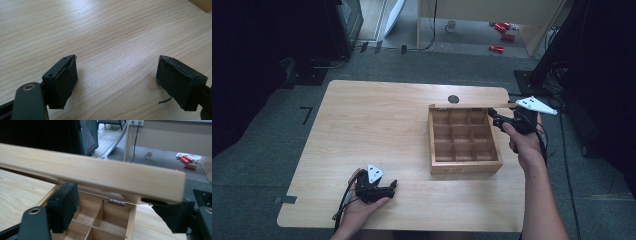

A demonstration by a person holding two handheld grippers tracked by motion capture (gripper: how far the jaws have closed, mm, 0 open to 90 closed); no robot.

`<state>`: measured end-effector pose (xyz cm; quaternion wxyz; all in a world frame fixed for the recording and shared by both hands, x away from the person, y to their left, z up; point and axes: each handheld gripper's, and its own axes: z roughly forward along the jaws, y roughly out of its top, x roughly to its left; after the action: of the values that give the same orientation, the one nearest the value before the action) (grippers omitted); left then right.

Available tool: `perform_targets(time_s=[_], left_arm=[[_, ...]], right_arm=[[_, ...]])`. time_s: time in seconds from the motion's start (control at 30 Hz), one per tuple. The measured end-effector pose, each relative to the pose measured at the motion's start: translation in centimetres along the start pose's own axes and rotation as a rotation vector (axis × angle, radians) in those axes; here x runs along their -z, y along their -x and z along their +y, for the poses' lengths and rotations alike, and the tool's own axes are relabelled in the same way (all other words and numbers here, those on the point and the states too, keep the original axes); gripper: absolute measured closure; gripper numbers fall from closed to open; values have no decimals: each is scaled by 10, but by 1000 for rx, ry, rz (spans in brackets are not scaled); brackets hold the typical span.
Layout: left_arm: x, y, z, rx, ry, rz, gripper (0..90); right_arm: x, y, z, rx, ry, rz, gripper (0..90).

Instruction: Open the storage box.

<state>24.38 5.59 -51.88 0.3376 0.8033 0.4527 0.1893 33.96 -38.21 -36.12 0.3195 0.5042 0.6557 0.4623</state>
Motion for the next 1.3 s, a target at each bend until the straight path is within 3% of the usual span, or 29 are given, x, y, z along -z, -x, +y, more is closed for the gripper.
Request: perform_targets(time_s=[0.17,0.47,0.57,0.67,0.7,0.83,1.3], left_arm=[[0,0,0,-3,0,-1,178],[0,0,0,6,3,-8,180],[0,0,0,6,3,-9,180],[0,0,0,6,4,-9,180],[0,0,0,5,3,-9,180],[0,0,0,3,1,-9,180],[0,-1,0,6,2,-12,182]], right_arm=[[-3,3,3,14,9,6,265],[-14,12,4,-2,42,-12,407],[-16,14,6,2,51,-24,474],[-19,19,9,-3,84,-67,643],[-20,20,11,-6,94,-77,661],[-29,23,19,12,93,-83,669],[-55,30,42,-29,60,-104,673]])
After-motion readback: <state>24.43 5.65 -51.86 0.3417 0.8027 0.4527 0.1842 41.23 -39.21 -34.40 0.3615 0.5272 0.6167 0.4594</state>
